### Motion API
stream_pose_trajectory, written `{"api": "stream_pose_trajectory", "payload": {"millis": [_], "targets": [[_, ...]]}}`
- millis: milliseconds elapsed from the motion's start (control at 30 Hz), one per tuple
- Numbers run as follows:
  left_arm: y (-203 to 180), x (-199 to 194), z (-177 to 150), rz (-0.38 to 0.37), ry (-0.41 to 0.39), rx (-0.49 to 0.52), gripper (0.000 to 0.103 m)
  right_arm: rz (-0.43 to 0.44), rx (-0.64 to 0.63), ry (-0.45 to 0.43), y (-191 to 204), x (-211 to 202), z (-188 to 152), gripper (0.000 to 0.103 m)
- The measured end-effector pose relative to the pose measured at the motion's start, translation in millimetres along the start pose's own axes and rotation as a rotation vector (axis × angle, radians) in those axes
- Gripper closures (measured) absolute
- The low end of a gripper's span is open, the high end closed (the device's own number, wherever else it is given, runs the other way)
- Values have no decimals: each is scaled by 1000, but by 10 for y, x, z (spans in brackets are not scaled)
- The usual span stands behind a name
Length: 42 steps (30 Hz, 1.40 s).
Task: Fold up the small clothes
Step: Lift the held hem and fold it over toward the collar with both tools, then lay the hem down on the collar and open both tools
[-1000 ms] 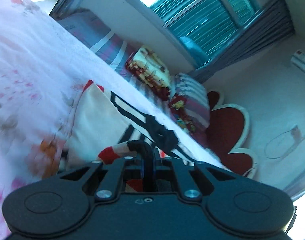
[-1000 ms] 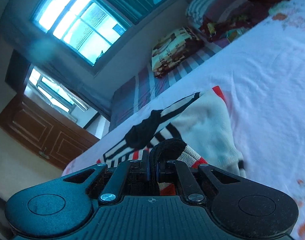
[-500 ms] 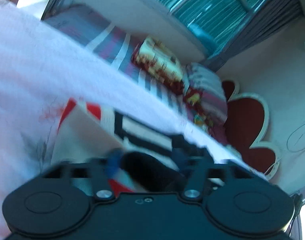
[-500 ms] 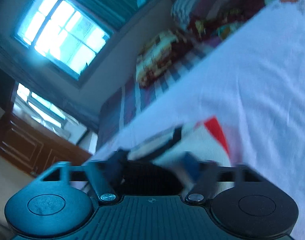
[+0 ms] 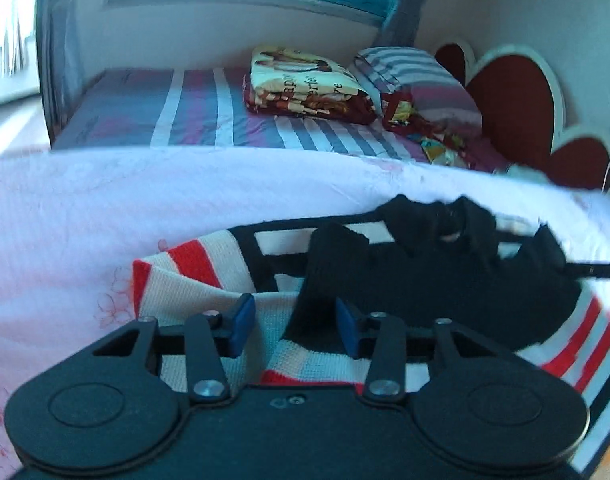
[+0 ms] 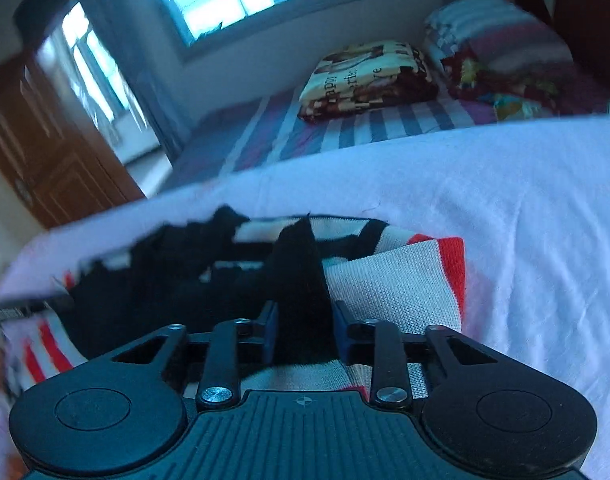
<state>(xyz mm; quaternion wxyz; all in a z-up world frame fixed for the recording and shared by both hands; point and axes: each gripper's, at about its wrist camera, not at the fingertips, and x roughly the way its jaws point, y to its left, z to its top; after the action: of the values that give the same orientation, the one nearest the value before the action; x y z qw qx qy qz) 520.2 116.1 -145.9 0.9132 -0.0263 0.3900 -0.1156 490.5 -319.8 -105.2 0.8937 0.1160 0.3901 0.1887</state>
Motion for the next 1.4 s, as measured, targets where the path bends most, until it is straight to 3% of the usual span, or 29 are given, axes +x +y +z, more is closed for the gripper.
{"api": "stream_pose_trajectory", "payload": {"millis": [33,100,133,367,433,500,600,667,733,767,800,833,867,933,967,1033,1167,1233,1300,1400], "targets": [[-34,-7,-18,8,-4,20,67,-9,-23,1,39,48,-25,76],[-58,-19,-33,17,-13,37,95,-35,-65,2,106,83,-79,95],[-66,-35,-34,8,-23,34,99,-39,-78,0,122,101,-112,95],[-45,-347,-46,47,-242,-75,99,-87,-70,-196,135,-157,-98,97],[-28,-358,1,71,-272,-104,99,-107,-57,-220,111,-137,-51,97],[-24,-267,65,102,-254,-119,99,-125,-29,-203,57,-43,-24,97],[-29,87,55,168,-106,-123,99,-166,40,-116,-68,224,-62,97],[-55,146,4,191,-115,-118,99,-174,54,-130,-73,254,-110,97],[-58,117,18,190,-118,-113,96,-169,72,-135,-90,203,-97,96],[-36,87,22,190,-120,-119,84,-164,72,-130,-98,176,-84,86],[-24,30,22,207,-129,-136,57,-175,69,-137,-99,111,-51,76],[-33,-56,30,248,-154,-136,42,-192,43,-188,-63,12,-36,62],[-105,-145,44,284,-206,-118,33,-188,14,-243,-1,-71,-41,61],[-365,-232,102,261,-268,-57,34,-136,2,-242,153,-55,18,61],[-508,-215,158,206,-266,-40,34,-108,-17,-220,266,17,49,61],[-793,-87,224,106,-228,-6,34,-68,-97,-164,551,215,86,61],[-1175,252,212,47,-119,90,36,-42,-229,-80,1017,589,21,61],[-1183,365,149,54,-74,119,36,-54,-254,-40,1057,708,-26,61],[-1075,371,52,101,-76,130,33,-89,-281,-34,991,720,-66,61],[-727,234,-60,192,-113,115,31,-251,-230,-75,649,635,-81,61]]}}
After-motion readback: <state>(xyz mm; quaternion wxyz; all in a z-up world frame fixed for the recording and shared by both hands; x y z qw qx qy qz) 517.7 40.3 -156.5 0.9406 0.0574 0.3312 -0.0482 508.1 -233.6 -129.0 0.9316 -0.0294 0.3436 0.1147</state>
